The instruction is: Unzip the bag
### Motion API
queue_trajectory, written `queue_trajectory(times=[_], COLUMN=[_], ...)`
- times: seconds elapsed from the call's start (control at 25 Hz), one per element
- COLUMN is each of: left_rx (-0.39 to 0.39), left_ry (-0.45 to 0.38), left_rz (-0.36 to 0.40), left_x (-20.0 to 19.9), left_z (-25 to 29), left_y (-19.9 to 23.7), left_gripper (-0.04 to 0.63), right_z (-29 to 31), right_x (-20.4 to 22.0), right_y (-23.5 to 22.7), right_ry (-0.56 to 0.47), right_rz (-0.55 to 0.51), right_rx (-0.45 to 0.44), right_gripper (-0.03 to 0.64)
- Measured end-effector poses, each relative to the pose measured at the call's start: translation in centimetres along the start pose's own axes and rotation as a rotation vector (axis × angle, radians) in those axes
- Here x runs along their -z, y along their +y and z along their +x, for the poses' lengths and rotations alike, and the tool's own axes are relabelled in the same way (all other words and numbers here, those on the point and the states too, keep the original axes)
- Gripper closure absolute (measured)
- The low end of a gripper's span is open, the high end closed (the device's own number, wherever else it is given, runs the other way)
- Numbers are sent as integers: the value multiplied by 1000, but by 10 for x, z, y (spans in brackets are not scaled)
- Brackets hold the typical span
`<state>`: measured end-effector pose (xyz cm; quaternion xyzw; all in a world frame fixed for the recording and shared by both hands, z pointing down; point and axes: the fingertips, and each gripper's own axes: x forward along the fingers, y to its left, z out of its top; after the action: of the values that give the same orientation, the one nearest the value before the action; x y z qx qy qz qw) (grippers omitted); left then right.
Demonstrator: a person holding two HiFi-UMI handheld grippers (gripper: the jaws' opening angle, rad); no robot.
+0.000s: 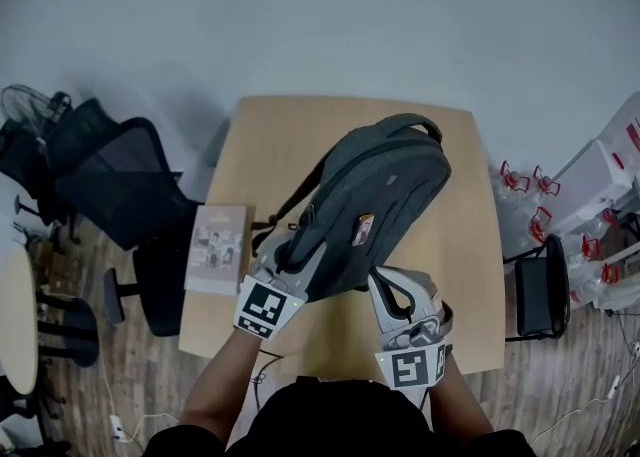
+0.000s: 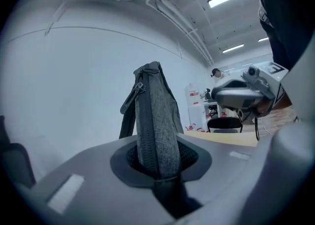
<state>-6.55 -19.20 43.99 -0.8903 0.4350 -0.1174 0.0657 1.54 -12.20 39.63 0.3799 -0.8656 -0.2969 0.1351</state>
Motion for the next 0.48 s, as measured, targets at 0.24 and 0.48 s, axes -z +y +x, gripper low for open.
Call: queue_trajectory(times=[0.24,0.48], left_rx=[9,1], left_ry=[29,56], left_rz=[42,59], left_x=[-6,-10], left_z=[10,19], left_y=[-12,-19], left_gripper=[492,492], right_z=[21,39], right_x=[-42,-43], right_y=[2,-5], right_ry=[-52,-22], right_rz=[-292,-525], right_rx=[-82,-87], right_gripper=[512,512])
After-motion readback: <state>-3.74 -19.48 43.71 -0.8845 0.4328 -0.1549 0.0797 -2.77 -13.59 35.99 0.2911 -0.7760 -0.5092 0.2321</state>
